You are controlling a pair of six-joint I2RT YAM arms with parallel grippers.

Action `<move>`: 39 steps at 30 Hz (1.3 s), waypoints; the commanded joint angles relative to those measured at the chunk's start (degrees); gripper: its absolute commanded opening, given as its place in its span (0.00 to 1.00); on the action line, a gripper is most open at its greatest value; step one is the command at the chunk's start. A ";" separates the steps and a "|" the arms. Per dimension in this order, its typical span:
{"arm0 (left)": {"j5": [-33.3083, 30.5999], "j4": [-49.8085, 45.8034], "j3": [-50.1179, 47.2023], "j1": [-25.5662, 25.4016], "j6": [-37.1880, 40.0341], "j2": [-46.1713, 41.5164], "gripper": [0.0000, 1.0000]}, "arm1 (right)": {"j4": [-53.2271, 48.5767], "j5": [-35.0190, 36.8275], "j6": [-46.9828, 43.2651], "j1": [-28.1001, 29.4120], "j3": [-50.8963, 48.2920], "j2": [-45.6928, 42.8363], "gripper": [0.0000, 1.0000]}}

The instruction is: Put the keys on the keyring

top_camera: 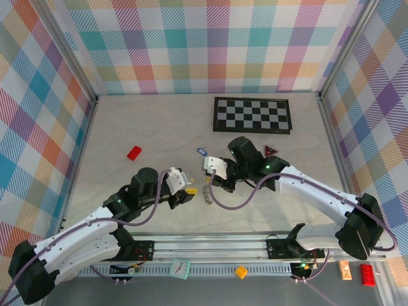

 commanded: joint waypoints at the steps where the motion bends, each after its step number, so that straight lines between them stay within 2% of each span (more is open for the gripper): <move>1: -0.94 2.94 2.37 -0.45 -2.74 2.41 0.36 | -3.38 0.06 -3.56 0.94 3.15 0.81 0.00; 11: 1.34 7.54 1.95 -0.52 -2.64 6.13 0.30 | -6.55 0.53 -5.58 2.07 5.86 3.30 0.00; 22: 3.81 8.84 1.85 -0.34 -1.06 7.81 0.19 | -6.58 -0.73 -5.25 2.37 6.55 3.97 0.00; 26: 4.82 8.82 1.94 -0.16 -0.65 8.34 0.17 | -6.15 -1.45 -4.47 2.37 6.71 4.11 0.00; 33: 6.88 10.71 1.46 0.09 -0.48 8.69 0.09 | -5.37 -2.71 -3.41 2.37 6.40 4.07 0.00; 37: 8.63 11.63 1.33 0.25 -0.48 9.31 0.00 | -4.87 -3.36 -2.56 2.37 6.19 3.92 0.00; 39: 9.40 12.12 0.88 0.35 -0.39 9.28 0.00 | -2.97 -3.56 -1.15 2.09 5.11 3.16 0.00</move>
